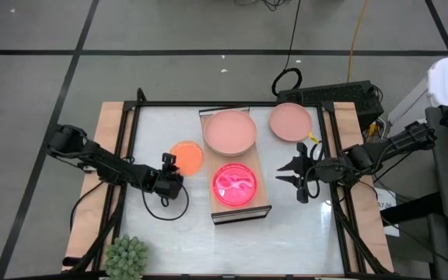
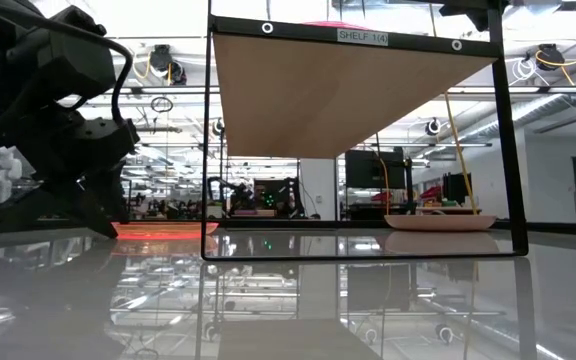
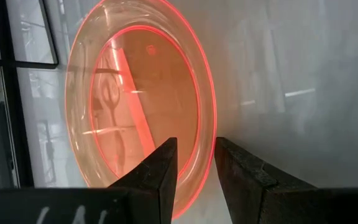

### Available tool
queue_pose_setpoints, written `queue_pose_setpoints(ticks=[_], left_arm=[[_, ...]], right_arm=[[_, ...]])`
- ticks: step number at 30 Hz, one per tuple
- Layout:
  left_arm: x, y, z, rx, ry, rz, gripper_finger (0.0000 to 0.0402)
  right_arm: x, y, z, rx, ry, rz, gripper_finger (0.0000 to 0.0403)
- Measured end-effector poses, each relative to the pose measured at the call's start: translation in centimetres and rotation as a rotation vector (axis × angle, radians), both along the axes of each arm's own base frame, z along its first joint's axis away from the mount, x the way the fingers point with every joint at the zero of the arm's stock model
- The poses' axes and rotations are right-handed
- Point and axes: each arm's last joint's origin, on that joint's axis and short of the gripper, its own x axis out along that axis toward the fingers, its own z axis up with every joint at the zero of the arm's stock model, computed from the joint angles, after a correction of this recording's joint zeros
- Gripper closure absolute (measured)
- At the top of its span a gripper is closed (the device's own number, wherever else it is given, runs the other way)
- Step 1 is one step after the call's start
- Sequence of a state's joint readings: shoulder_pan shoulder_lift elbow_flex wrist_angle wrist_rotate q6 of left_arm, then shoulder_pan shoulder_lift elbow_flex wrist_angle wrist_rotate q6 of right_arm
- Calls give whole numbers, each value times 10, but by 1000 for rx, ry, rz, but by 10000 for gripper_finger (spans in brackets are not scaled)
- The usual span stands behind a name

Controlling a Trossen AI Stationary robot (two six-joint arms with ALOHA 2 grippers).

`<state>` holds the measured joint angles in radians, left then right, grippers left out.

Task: Place and stack plates onto a shelf
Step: Stack the orange plate on the pink plate on the shelf

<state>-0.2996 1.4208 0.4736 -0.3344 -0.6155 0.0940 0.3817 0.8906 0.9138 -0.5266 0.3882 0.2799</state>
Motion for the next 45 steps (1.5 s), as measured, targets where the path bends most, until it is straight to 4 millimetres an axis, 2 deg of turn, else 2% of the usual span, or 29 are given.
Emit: queue_pose_setpoints(ticks=[5,12,16,28,35,45], left_arm=[[0,0,0,-2,1,0,295],[-1,0,-1,-26,-5,19,364],[-1,0,-1,-31,-13,30,389],[1,-10,3,-37,-29,-4,398],[9,-16,20,-37,-1,21,399],[20,-26,63,-51,41,104,399]], right_arm=[[0,0,0,0,0,0,305],[0,0,0,0,0,0,305],[0,0,0,0,0,0,305],[0,0,0,-2,1,2,305],[0,0,0,-2,1,2,305],[0,0,0,-3,3,3,305]])
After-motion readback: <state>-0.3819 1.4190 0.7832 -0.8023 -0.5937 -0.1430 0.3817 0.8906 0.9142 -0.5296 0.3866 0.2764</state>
